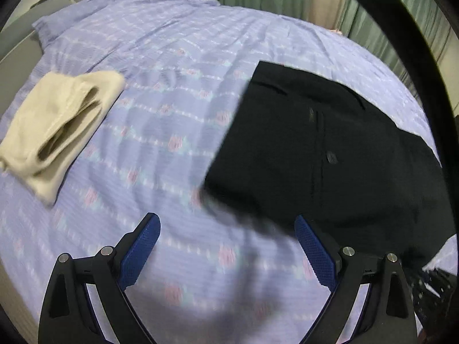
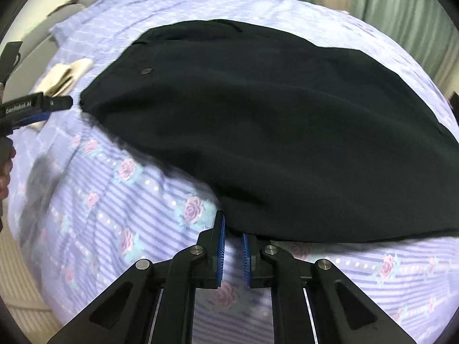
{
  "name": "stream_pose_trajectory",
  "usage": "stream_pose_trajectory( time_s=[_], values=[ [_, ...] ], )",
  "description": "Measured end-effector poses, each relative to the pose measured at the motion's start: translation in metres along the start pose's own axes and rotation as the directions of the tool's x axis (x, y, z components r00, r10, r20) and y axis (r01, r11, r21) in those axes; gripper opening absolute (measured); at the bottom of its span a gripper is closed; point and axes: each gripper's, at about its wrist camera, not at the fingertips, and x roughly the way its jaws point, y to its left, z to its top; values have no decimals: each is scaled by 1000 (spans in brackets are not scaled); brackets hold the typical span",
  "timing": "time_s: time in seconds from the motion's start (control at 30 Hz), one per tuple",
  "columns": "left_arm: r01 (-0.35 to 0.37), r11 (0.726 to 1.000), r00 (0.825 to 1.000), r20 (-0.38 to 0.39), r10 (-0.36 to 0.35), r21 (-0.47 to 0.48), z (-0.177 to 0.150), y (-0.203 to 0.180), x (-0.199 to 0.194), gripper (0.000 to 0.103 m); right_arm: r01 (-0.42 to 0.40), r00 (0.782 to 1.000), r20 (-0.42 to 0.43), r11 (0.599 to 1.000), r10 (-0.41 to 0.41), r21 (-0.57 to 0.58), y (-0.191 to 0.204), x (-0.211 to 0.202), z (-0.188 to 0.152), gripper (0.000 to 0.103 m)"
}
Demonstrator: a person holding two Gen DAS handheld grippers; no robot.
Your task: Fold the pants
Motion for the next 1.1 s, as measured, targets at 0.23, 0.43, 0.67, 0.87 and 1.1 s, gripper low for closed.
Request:
stream_pose_trajectory(
  time_s=[0.23, 0.43, 0.67, 0.87, 1.1],
  values=[
    [170, 973, 980, -77, -184, -156, 18, 7, 60, 96, 102, 994, -36, 989, -98, 103, 8, 7, 7, 12],
    [172, 941, 982, -22, -187, -293, 30, 16, 65, 29, 163, 986, -62, 983, -158, 90, 7, 8, 10, 12],
    [19, 999, 990, 140, -12, -50, 63, -14, 30, 19, 163, 985, -57, 985, -160, 52, 15, -3, 13, 11],
    [-43, 998, 999, 26, 44, -37, 56, -6, 62, 30, 226, 968, -112, 974, -224, 6, 26, 11, 12, 14],
    [-147, 973, 984, 130, 125, 176, 60, -28, -16, 75, 205, 978, -54, 976, -202, 75, 33, -47, 11, 63]
  ],
)
